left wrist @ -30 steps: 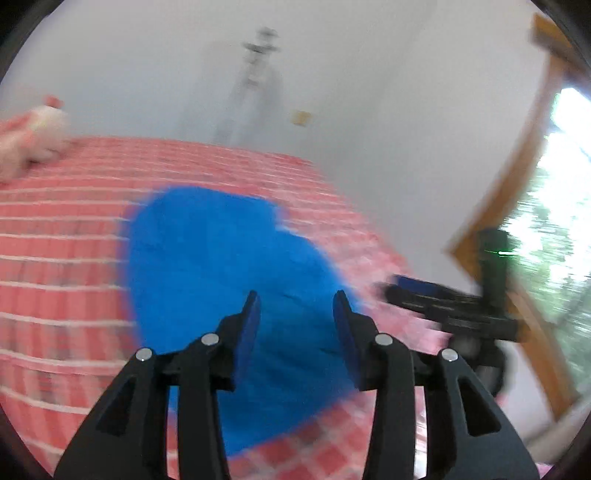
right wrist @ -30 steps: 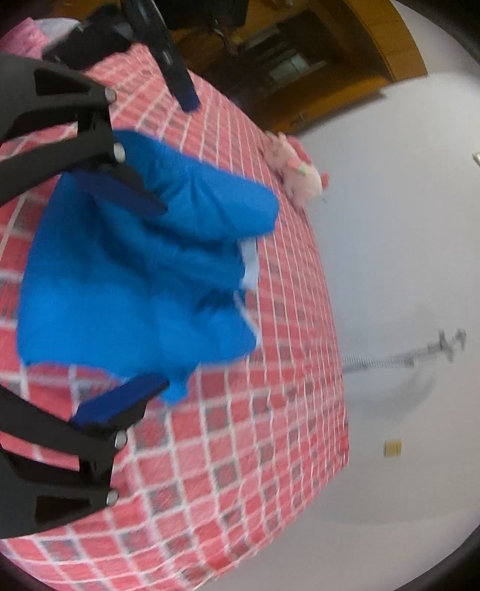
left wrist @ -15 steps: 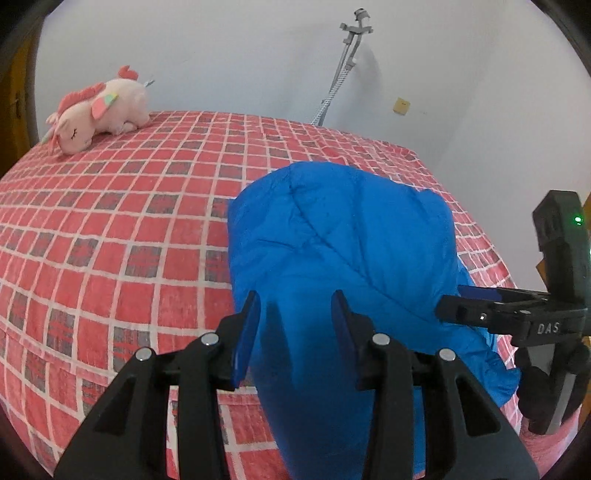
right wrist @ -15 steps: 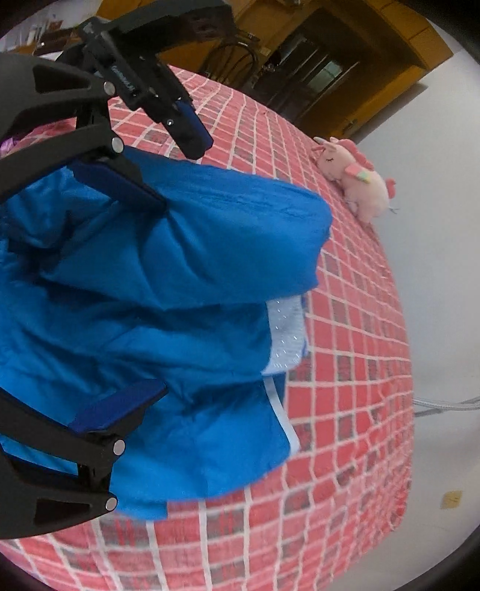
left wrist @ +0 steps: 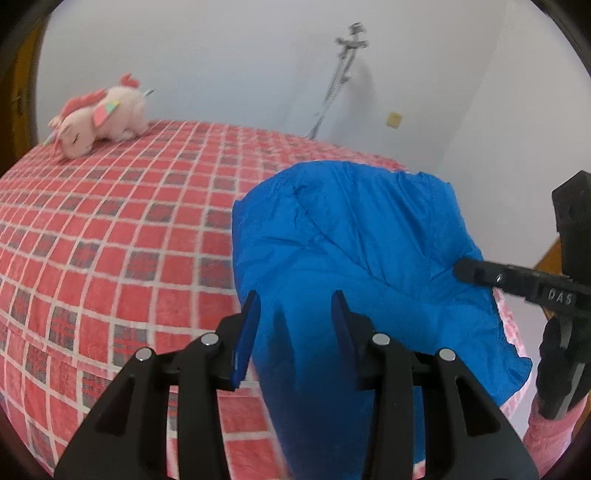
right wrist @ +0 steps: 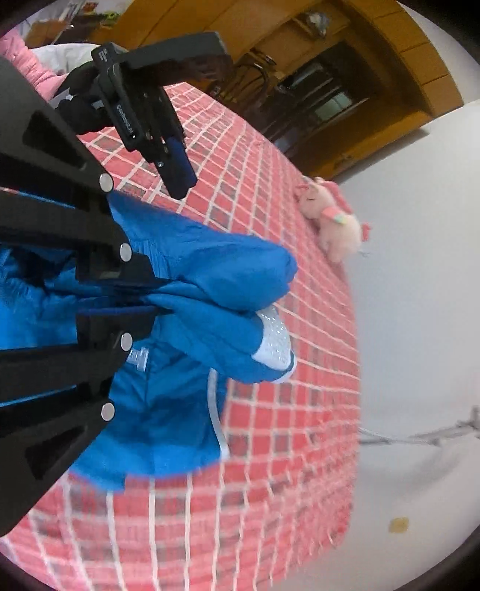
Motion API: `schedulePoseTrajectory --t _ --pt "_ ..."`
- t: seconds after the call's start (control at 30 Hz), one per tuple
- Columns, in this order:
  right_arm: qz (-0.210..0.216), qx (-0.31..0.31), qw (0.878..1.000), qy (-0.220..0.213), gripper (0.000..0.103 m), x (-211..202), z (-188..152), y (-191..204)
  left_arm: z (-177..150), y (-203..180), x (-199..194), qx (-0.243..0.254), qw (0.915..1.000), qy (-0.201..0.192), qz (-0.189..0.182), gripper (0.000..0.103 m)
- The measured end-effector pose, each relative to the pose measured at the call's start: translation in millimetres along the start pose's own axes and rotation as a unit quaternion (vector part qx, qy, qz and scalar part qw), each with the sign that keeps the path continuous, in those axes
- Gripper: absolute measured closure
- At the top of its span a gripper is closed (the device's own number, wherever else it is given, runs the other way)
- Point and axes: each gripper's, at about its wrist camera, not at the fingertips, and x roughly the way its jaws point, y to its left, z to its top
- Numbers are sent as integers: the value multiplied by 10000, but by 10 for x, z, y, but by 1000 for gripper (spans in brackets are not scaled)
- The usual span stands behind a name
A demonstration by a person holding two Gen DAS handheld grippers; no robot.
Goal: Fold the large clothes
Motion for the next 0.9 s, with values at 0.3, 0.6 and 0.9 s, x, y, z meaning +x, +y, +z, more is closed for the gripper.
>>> schedulePoseTrajectory --t 0.3,0.6,0.9 --pt "-825 481 9951 -255 99 -550 -562 -675 -199 -877 275 883 9948 377 -331 65" --pt "-1021 1054 9892 69 98 -45 -1207 -1283 -526 -1119 623 1283 9900 513 -269 65" --pt "-1019 689 9908 -558 86 -690 -972 -904 -393 -926 279 1066 9926 396 -417 61"
